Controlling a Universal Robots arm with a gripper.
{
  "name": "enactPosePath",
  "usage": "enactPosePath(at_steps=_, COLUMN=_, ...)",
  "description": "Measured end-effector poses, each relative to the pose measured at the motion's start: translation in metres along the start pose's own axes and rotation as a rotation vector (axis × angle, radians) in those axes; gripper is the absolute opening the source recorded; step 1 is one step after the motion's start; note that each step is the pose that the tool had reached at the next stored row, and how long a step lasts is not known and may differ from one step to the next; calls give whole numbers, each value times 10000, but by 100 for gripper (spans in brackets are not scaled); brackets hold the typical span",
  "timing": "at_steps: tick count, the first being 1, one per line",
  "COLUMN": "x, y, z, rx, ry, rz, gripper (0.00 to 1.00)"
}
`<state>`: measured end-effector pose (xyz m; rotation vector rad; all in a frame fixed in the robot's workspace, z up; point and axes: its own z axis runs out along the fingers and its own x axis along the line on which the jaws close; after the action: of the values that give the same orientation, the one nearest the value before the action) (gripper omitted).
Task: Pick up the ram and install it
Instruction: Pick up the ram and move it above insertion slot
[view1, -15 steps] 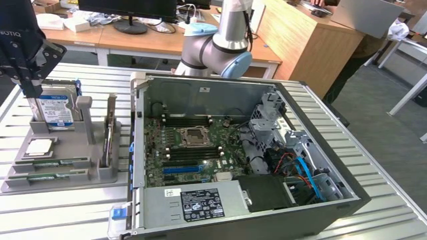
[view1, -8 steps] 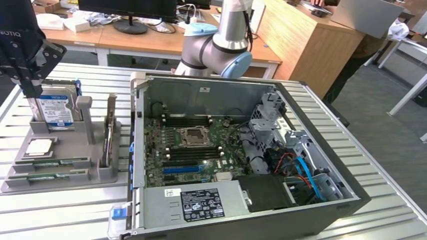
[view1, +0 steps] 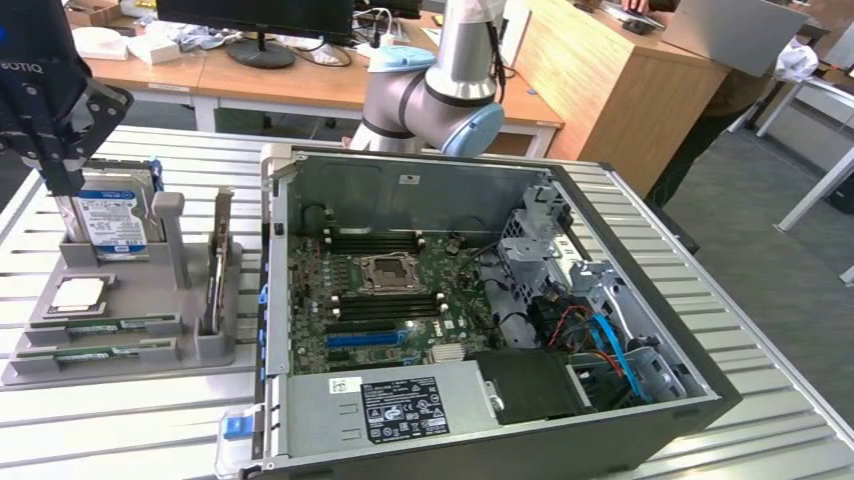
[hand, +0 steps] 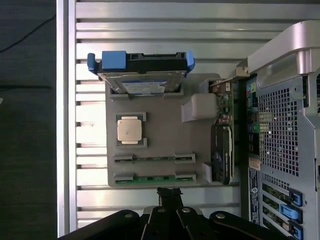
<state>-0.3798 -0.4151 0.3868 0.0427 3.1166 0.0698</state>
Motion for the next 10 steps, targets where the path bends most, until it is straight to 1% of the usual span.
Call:
enactPosePath(at_steps=3, x=0, y=0, z=0, rx=-9, ry=18, rz=-379, gripper=10)
enactPosePath(at_steps=10, x=0, y=0, z=0, rx=-37, ry=72, rz=-1598, gripper=10)
